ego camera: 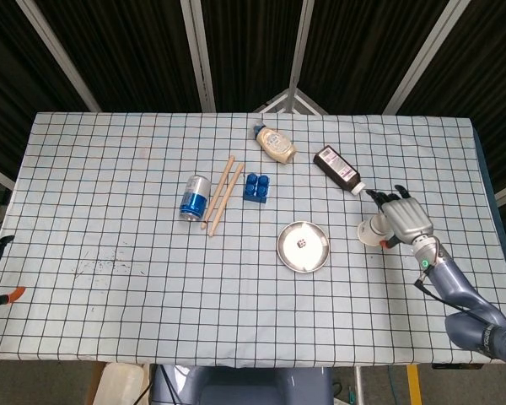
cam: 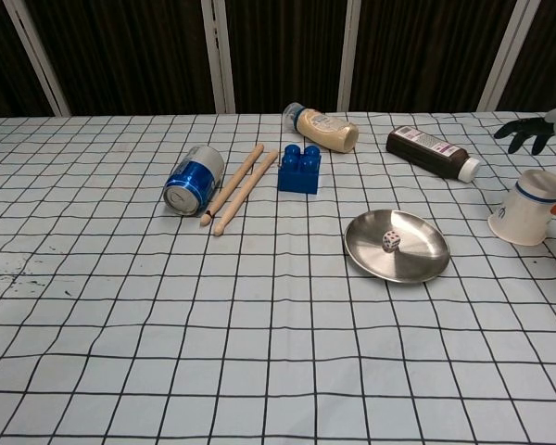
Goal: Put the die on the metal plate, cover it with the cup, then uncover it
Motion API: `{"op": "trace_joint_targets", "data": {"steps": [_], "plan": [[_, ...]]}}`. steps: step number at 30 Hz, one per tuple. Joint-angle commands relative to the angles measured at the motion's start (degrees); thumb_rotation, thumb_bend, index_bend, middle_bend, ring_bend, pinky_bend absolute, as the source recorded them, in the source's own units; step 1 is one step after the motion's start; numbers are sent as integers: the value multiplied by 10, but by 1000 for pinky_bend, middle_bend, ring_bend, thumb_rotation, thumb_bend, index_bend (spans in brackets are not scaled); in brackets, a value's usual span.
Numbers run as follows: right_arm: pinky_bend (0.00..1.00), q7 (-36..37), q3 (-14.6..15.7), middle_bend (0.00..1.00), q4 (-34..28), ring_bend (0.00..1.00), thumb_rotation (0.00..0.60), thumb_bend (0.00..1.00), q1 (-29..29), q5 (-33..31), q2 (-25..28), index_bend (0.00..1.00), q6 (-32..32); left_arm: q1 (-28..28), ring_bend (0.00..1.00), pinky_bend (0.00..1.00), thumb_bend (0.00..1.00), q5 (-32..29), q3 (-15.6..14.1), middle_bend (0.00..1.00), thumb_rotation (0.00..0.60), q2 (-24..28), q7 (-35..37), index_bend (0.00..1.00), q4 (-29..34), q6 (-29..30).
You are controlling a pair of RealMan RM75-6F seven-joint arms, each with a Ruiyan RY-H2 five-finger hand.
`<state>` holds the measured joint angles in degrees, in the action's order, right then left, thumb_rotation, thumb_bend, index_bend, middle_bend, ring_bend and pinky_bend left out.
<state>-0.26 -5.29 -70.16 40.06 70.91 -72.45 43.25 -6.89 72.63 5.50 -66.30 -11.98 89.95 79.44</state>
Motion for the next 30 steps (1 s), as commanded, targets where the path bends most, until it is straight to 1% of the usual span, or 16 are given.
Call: {"op": "trace_joint_targets", "data": {"steps": [1, 5, 7, 8, 11, 14, 18, 23, 30], "plan": [[39, -10, 1, 171, -25, 200, 600, 51, -5, -3, 18, 41, 5, 0, 0, 63, 132, 0, 0, 0, 600, 1, 2, 162, 0, 0], [39, -47, 9, 168, -97, 193, 600, 50, -29, 2, 69, 39, 46, 0, 0, 63, 132, 5, -1, 0, 600, 4, 11, 162, 2, 0], [39, -83, 16, 169, -147, 193, 600, 50, -57, -5, 104, 37, 91, 2, 0, 63, 132, 8, -1, 0, 600, 8, 20, 162, 2, 1], [39, -92, 18, 169, -161, 193, 600, 50, -68, -6, 113, 37, 110, 2, 0, 63, 132, 9, -2, 0, 600, 9, 23, 162, 2, 1], [39, -93, 27, 169, -204, 193, 600, 49, -116, 0, 138, 37, 181, 4, 0, 63, 132, 12, -4, 0, 600, 13, 27, 162, 1, 1], [39, -79, 36, 169, -214, 193, 600, 49, -165, 8, 149, 37, 247, 5, 0, 63, 132, 14, -4, 0, 600, 16, 35, 162, 3, 3], [39, -57, 49, 169, -224, 193, 600, 49, -217, 24, 153, 37, 311, 6, 0, 63, 132, 22, -5, 0, 600, 18, 43, 162, 5, 6], [39, -30, 61, 169, -231, 193, 600, 50, -264, 44, 142, 37, 364, 6, 0, 63, 132, 28, -9, 0, 600, 20, 43, 162, 8, 4], [39, -13, 57, 169, -207, 193, 600, 50, -311, 61, 106, 37, 433, 13, 0, 63, 132, 29, -10, 0, 600, 27, 55, 162, 10, 13]]}}
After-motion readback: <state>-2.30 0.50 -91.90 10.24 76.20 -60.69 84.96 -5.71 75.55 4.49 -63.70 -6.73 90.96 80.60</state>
